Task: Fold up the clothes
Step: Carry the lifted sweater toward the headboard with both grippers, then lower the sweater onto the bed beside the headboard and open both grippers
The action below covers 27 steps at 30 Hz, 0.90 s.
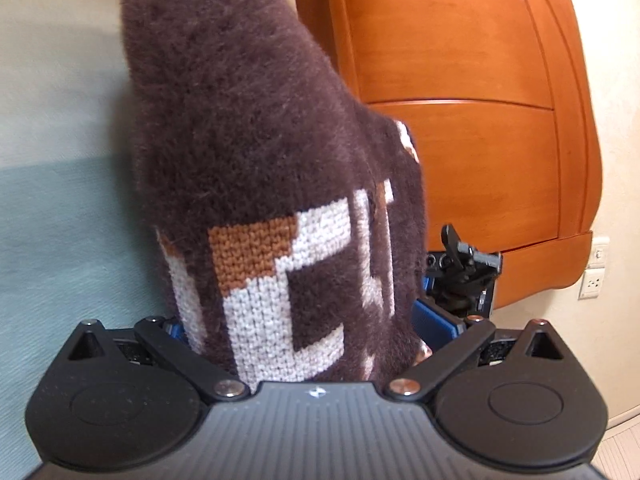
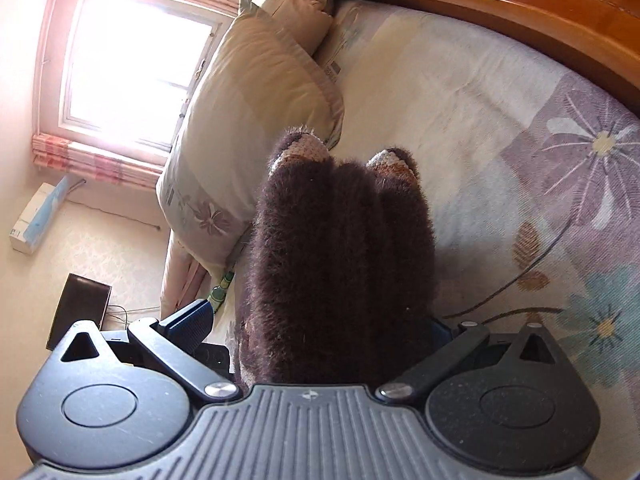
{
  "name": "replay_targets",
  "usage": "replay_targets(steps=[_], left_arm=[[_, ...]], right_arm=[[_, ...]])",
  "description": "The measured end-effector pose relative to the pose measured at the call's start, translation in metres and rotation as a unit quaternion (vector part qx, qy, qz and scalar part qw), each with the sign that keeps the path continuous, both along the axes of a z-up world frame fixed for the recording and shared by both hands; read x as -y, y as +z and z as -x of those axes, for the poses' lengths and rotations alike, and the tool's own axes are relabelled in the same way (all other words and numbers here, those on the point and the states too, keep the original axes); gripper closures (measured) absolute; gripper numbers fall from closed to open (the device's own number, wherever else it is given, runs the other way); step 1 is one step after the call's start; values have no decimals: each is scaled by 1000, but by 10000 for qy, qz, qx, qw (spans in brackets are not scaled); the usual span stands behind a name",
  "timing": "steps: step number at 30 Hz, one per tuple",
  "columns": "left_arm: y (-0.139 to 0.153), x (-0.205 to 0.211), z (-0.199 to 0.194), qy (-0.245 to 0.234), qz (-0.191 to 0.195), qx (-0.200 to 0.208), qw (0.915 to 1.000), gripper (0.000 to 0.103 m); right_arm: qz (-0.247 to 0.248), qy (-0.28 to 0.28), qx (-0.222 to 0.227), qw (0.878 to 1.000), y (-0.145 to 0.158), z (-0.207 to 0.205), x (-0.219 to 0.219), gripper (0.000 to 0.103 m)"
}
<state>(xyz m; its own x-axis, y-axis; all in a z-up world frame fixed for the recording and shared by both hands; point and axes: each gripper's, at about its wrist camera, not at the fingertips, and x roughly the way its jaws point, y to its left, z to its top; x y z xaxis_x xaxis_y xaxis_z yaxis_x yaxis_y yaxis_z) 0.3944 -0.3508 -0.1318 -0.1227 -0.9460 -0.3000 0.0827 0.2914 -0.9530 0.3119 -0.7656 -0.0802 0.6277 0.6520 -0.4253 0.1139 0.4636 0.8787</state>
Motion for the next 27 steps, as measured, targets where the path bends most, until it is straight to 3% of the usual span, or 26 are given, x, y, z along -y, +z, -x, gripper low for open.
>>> replay_targets(steps=[8, 11, 15, 19, 21, 22, 27], left_arm=[[-2, -32, 14, 77, -34, -35, 10000, 2], [10, -53, 21, 118, -239, 205, 9994, 2], [36, -90, 37, 257, -618, 937, 9934, 2], [65, -83, 33, 475, -1242, 1615, 9779, 1], [70, -84, 40, 562, -1331, 1572, 9769, 1], [67, -91, 41, 606, -1329, 1502, 9778, 1], [50, -117, 49, 731, -1382, 1231, 9800, 1]], right_arm=[[42, -272, -256, 9993, -32, 5, 23, 0], [271, -528, -139, 9981, -19, 16, 26, 0], [1041, -565, 183, 9928, 23, 39, 6, 0], [2063, -445, 799, 9742, 73, 58, -43, 0], [2600, -343, 1279, 9565, 90, 65, -77, 0], [2851, -253, 1467, 9469, 92, 68, -93, 0], [3475, 285, 1308, 9281, 51, 71, -128, 0]])
